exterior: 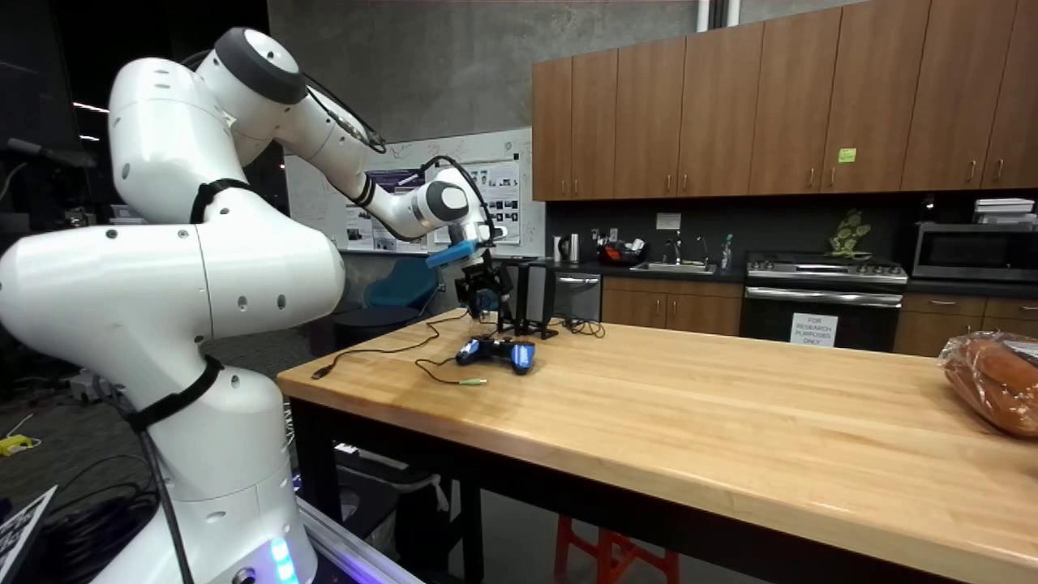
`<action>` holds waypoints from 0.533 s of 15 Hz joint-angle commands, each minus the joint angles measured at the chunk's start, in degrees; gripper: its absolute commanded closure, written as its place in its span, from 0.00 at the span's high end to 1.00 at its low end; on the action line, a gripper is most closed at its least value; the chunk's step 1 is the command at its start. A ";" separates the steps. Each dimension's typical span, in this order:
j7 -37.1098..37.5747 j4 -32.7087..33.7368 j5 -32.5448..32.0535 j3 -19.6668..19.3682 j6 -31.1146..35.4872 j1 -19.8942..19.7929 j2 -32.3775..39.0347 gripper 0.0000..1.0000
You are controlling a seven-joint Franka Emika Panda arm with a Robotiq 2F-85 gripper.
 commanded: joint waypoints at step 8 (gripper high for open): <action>-1.13 -0.27 2.69 0.68 4.49 -0.33 0.97 1.00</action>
